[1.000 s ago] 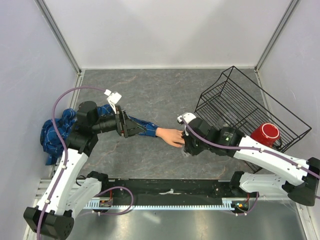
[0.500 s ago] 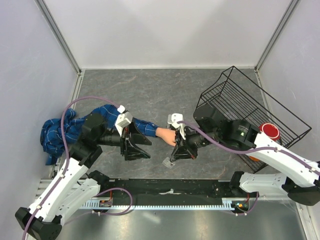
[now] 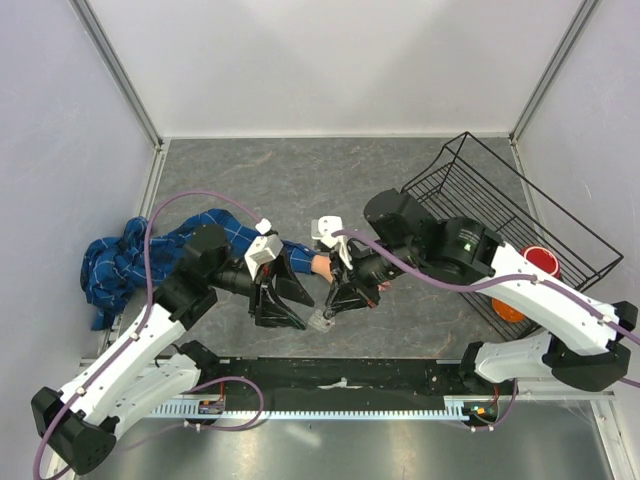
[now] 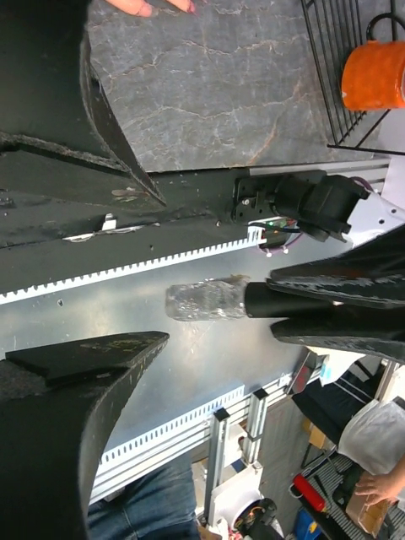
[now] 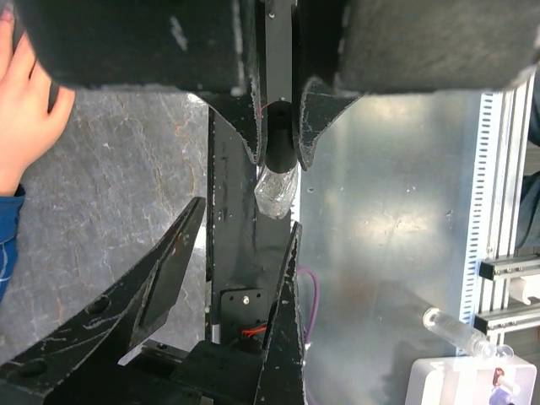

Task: Paint the nails

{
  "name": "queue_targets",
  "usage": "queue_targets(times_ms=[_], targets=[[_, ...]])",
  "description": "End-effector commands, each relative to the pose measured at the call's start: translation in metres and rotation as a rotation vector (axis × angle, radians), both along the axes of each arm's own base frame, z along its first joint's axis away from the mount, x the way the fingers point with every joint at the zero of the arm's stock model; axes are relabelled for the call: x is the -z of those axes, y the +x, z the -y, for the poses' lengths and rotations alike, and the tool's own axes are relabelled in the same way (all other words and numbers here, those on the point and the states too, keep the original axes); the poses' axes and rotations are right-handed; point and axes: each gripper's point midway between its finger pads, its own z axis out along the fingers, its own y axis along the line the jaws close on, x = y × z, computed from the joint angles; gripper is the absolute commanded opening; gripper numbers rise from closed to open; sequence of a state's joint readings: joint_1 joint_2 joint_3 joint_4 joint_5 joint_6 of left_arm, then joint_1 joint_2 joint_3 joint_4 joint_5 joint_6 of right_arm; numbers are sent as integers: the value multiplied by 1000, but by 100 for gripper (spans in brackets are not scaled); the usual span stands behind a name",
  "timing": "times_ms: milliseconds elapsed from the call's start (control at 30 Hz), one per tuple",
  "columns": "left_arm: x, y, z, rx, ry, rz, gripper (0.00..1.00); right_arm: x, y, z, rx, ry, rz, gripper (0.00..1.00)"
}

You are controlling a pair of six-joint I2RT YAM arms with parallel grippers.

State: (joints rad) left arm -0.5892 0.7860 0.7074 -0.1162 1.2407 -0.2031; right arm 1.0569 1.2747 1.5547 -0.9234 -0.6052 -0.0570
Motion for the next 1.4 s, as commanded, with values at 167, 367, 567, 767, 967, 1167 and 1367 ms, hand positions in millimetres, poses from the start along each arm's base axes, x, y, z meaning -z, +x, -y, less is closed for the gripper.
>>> queue_targets(times_ms=[167,367,567,767,967,1167,1367], targets=[[-4,-8,5,108,-28,33,64,-13,6,-12,-27,6,70,0],[-5,-10,4,111,-38,49,59,-8,12,-19,-16,-15,85,0],[-2,-10,5,115,-32,36,55,-8,16,-24,-7,-15,98,0],[-2,-11,4,121,-33,34,53,-9,22,-27,19,-10,122,0],[-5,-10,4,108,-39,49,49,-4,24,-30,31,-20,120,0],[-5,-10,4,108,-39,49,45,-5,24,-33,35,-15,123,0],[-7,-12,3,107,-45,59,40,-6,25,-36,40,-13,127,0]])
